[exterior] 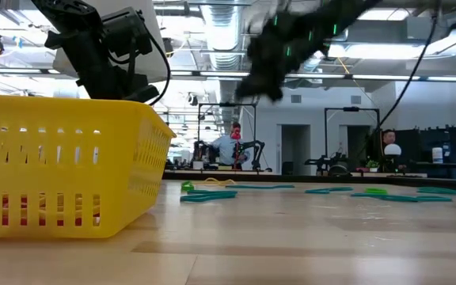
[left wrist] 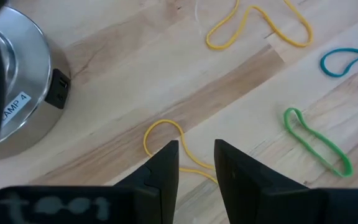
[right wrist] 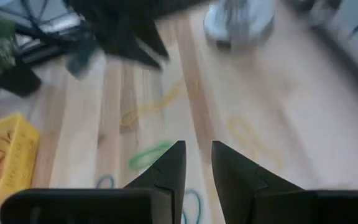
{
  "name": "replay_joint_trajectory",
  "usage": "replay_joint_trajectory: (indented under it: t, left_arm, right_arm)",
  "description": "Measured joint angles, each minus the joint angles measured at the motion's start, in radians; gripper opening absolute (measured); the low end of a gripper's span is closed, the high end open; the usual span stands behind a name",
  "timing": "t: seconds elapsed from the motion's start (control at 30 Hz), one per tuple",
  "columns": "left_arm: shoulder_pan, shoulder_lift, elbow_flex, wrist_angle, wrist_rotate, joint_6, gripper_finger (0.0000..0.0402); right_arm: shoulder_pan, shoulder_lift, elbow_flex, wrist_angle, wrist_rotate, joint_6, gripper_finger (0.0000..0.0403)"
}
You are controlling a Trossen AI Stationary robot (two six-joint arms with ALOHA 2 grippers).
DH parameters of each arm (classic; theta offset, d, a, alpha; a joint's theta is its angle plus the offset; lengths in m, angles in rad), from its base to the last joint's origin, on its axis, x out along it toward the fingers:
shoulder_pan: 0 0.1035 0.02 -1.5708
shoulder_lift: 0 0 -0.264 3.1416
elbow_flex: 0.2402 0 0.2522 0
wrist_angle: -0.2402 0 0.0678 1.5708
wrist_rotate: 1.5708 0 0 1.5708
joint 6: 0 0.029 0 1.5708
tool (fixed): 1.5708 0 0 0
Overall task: Pick and place items into bin
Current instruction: Put the yellow rubber band into the yellow bin
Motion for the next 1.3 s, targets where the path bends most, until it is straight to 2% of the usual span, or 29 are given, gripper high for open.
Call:
replay_joint_trajectory:
  t: [0.1, 0.3, 0.4, 0.67, 0.9, 0.97, 1.3]
  left_arm:
    - [0.0, 0.0, 0.0, -0.001, 0.0, 0.023, 0.0091]
    - [0.0, 0.0, 0.0, -0.001, -0.001, 0.05, 0.0091]
    - [0.0, 0.0, 0.0, -0.001, -0.002, 0.051, 0.0091]
    - [0.0, 0.0, 0.0, -0.001, -0.003, 0.058, 0.0091]
    - [0.0, 0.0, 0.0, -0.001, -0.006, 0.049, 0.0091]
    - [0.0, 0.0, 0.0, -0.001, -0.006, 0.047, 0.0091]
    - [0.0, 0.0, 0.0, 0.0, 0.001, 0.033, 0.0091]
  right_arm:
    - [-0.033, 0.087, -0.058, 0.098, -0.022, -0.005, 0.0072]
    - [-0.044, 0.272, -0.057, 0.302, -0.021, -0.025, 0.0072]
    - [-0.037, 0.323, -0.057, 0.333, -0.005, -0.035, 0.0072]
    - [-0.008, 0.338, -0.056, 0.315, 0.145, -0.041, 0.0071]
    - [0.097, 0.315, -0.036, 0.225, 0.498, -0.012, 0.0065]
    - [0.119, 0.316, -0.017, 0.153, 0.554, -0.012, 0.0065]
    - [0.152, 0.319, -0.006, 0.068, 0.549, 0.067, 0.0065]
